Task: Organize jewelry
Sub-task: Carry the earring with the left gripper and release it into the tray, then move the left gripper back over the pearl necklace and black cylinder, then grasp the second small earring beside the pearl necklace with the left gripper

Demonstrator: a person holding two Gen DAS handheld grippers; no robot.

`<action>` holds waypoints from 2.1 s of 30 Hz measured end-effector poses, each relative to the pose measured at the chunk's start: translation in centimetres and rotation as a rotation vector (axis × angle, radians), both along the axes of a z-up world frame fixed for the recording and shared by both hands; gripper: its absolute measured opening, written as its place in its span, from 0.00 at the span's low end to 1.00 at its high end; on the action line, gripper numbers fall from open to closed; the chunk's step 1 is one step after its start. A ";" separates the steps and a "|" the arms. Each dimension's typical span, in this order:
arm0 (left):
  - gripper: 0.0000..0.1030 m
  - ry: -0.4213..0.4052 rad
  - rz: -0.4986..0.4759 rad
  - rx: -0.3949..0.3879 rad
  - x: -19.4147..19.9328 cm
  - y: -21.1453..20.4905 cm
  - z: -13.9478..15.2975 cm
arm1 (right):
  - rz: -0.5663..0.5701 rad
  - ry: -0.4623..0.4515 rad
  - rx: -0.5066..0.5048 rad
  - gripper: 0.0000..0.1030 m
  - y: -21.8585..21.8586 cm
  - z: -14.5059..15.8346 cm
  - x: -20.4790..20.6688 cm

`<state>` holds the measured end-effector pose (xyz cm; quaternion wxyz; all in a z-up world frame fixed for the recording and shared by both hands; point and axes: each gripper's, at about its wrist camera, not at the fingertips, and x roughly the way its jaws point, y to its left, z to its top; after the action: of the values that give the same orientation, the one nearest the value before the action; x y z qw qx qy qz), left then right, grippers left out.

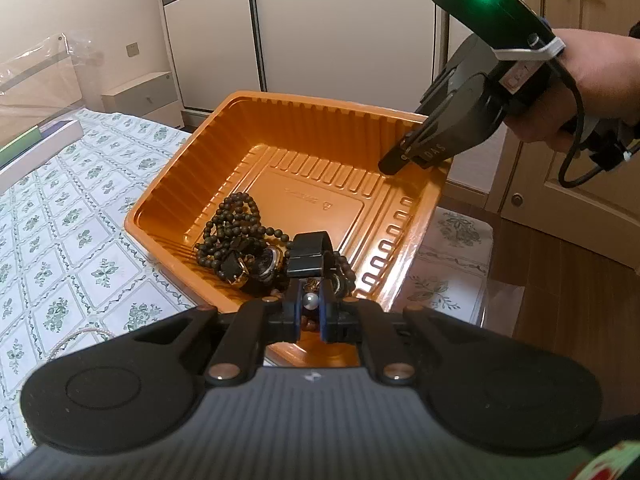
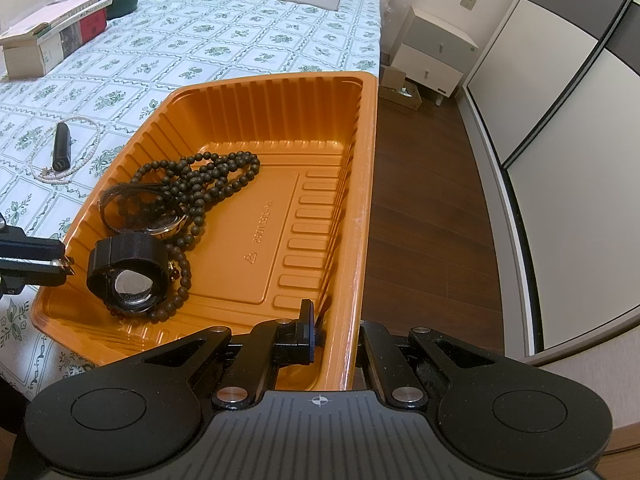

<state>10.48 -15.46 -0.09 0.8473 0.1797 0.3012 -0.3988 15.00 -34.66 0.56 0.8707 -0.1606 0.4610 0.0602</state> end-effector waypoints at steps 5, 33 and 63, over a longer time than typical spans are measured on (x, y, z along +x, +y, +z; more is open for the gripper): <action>0.24 0.010 0.014 -0.002 0.0 0.5 -0.2 | 0.001 0.000 0.001 0.03 0.2 0.0 -0.1; 0.24 0.018 0.456 0.037 3.0 15.8 -2.6 | 0.000 0.002 -0.002 0.03 0.1 0.0 -0.1; 0.07 0.038 0.426 0.031 7.8 13.7 -5.9 | -0.007 0.009 0.001 0.03 0.0 -0.2 0.1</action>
<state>18.24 -1.80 -5.95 0.9037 0.1177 0.3545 -0.2095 15.14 -34.65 0.36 0.8688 -0.1582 0.4655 0.0583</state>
